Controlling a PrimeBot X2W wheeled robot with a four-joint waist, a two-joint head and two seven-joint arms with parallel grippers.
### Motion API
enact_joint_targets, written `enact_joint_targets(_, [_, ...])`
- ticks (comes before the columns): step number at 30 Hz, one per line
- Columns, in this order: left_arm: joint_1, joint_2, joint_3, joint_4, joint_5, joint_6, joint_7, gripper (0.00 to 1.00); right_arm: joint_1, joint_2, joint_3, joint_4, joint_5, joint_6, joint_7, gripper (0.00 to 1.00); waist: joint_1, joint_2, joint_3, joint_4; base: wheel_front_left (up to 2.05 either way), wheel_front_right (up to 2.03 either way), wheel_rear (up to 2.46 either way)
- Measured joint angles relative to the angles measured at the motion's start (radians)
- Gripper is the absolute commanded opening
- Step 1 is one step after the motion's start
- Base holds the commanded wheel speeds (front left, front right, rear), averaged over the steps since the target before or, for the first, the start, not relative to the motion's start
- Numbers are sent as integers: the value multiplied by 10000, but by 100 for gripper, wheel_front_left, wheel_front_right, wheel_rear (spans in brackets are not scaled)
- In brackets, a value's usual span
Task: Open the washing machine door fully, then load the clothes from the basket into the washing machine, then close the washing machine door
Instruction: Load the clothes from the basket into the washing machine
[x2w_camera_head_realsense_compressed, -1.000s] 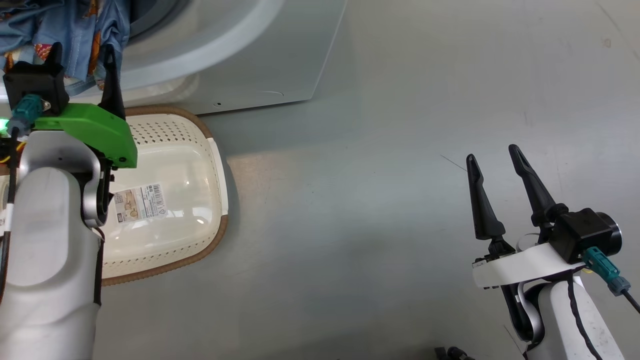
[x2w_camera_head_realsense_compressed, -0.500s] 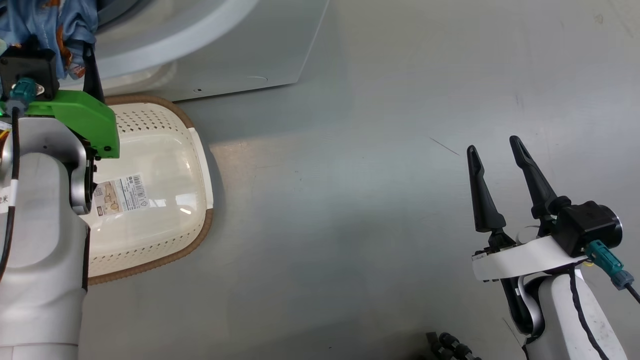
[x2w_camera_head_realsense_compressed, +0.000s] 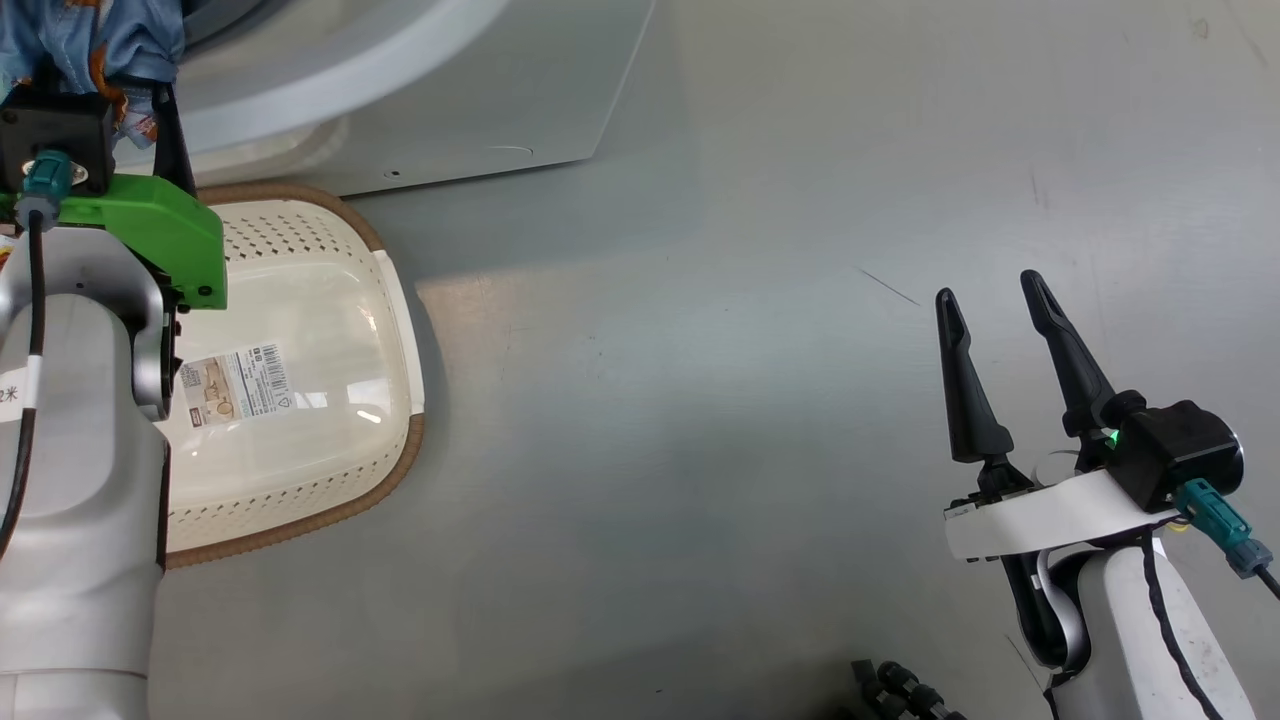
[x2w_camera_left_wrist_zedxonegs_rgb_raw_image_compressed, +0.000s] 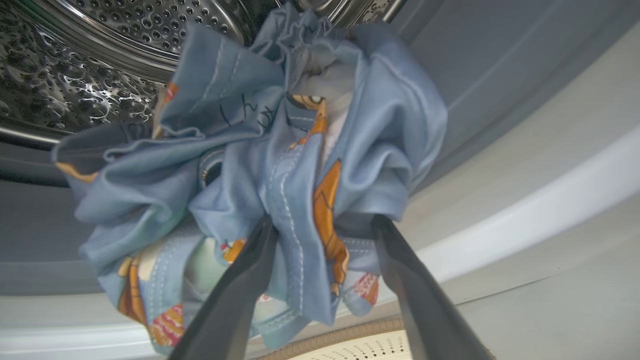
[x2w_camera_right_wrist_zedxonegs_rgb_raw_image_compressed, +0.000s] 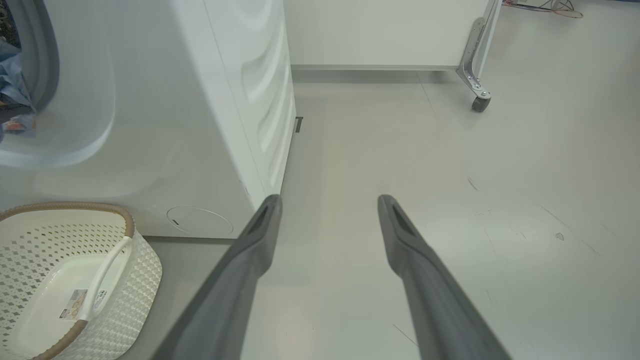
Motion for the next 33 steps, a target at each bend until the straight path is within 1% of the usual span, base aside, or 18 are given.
enact_joint_targets(6, [1,73,-27,221,2,86,-71,0,-27,8,-23,6,15,0,0,100,0,0,-34,72,0,0,0])
enact_joint_targets(13, [-16,-38,-102,318,0,86,8,0,-30,8,-226,13,84,0,0,100,0,0,-135,269,0,0,0])
enact_joint_targets(22, [-501,27,215,-96,-115,115,-102,0,-30,10,-98,33,88,0,0,100,0,0,-284,432,0,0,0])
enact_joint_targets(28, [-907,328,372,-81,-113,159,-46,0,-31,15,357,136,280,0,0,100,0,0,-320,271,0,0,0])
enact_joint_targets(33, [-1526,412,518,-84,-113,176,-38,0,-30,6,510,182,376,0,0,100,0,0,-325,52,0,0,0])
